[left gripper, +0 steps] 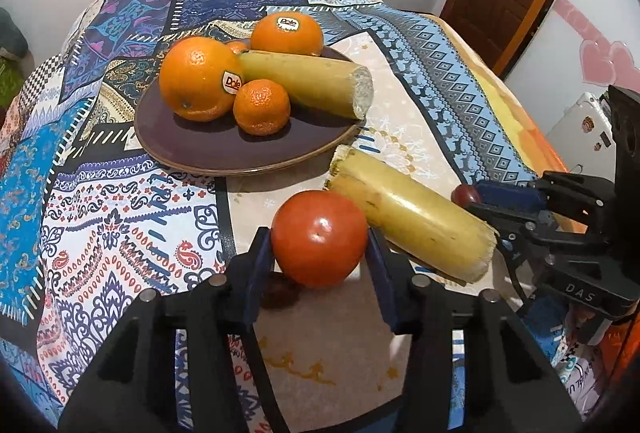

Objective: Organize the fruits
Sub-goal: 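Grasp the red tomato with the left tool while the right tool grasps the dark plum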

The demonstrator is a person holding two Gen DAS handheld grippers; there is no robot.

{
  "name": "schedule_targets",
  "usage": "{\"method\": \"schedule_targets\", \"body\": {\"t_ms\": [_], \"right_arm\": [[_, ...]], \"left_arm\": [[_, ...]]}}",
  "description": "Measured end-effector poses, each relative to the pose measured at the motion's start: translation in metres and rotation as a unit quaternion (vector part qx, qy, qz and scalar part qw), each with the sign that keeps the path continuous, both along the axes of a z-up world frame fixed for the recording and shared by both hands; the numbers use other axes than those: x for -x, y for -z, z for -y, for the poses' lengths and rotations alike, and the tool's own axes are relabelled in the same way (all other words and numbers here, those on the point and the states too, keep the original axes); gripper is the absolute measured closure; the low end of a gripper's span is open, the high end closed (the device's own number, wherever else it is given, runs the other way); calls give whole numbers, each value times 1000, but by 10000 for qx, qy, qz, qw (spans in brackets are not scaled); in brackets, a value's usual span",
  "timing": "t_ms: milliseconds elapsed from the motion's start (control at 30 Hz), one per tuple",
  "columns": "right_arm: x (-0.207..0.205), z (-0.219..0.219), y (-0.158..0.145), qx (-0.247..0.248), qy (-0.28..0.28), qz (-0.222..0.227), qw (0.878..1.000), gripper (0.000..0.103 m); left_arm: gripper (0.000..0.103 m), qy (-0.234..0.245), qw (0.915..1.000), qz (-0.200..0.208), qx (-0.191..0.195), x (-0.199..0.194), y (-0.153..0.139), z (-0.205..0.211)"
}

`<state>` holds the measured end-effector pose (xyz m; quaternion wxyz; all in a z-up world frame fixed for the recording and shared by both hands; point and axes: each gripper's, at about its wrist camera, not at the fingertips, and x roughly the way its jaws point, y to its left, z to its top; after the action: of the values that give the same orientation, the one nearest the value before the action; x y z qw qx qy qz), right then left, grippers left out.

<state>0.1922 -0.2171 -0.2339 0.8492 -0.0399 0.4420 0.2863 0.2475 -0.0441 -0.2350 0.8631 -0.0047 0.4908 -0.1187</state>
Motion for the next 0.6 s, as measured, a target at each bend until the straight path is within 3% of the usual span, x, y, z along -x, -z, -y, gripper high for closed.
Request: {"method": "schedule_targets", "body": {"t_ms": [300, 600], "right_arm": [[1, -2, -5, 19, 29, 83, 10000, 86], [-11, -3, -35, -164, 101, 430, 9989, 86]], "left_arm": [[57, -120, 9996, 213, 135, 7, -13, -9], [57, -418, 9970, 607, 235, 11, -46, -33]]}}
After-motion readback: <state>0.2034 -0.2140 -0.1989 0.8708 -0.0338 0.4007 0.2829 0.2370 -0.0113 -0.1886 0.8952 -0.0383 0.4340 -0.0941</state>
